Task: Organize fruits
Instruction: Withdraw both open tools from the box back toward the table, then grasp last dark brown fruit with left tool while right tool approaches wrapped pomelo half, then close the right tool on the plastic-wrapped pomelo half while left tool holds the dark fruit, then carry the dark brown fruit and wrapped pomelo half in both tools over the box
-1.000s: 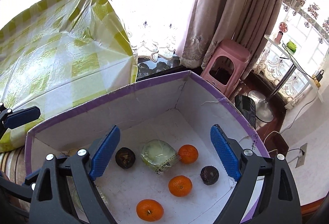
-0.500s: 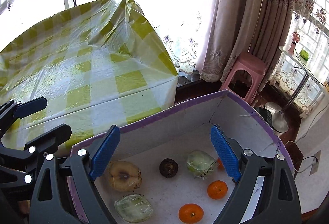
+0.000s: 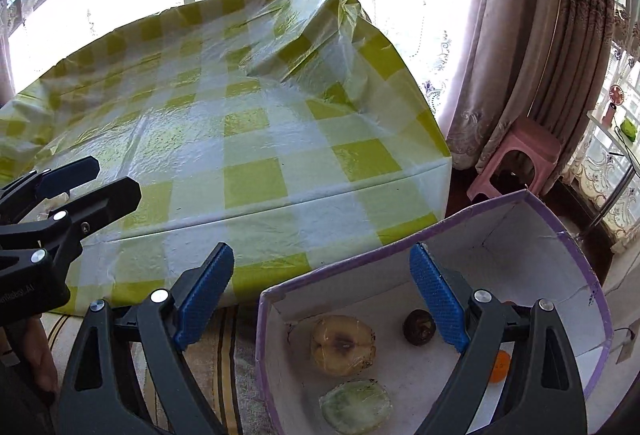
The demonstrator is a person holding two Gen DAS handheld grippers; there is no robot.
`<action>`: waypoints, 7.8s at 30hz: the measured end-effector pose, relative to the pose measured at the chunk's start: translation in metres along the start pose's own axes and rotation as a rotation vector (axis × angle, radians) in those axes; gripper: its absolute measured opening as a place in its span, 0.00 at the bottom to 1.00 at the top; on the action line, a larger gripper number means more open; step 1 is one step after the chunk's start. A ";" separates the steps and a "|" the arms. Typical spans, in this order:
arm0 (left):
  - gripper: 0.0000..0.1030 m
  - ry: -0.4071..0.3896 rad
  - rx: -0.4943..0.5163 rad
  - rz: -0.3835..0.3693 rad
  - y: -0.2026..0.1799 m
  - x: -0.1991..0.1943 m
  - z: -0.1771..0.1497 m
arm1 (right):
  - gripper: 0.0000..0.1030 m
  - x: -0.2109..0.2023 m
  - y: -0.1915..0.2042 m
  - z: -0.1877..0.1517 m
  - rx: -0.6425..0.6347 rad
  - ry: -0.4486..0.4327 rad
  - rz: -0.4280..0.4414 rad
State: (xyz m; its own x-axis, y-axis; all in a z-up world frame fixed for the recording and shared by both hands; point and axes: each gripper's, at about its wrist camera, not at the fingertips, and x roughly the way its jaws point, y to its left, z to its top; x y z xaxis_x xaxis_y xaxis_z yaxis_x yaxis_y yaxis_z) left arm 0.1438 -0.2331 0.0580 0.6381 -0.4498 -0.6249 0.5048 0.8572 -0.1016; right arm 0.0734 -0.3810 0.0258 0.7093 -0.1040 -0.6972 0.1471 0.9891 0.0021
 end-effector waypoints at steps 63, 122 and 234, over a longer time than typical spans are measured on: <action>0.42 0.074 -0.584 0.071 0.227 -0.027 -0.059 | 0.85 0.018 0.223 0.007 -0.359 0.005 0.398; 0.41 0.063 -0.505 0.438 0.258 -0.075 -0.089 | 0.71 0.041 0.281 0.015 -0.379 0.027 0.331; 0.37 0.107 0.009 0.089 -0.044 -0.076 -0.079 | 0.59 -0.051 -0.021 -0.062 -0.046 0.054 0.108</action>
State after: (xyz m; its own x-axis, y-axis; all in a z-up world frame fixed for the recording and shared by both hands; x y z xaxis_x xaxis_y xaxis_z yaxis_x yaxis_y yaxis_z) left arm 0.0269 -0.2170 0.0490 0.6147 -0.3425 -0.7105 0.4544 0.8901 -0.0359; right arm -0.0087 -0.3904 0.0170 0.6812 0.0076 -0.7320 0.0391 0.9981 0.0467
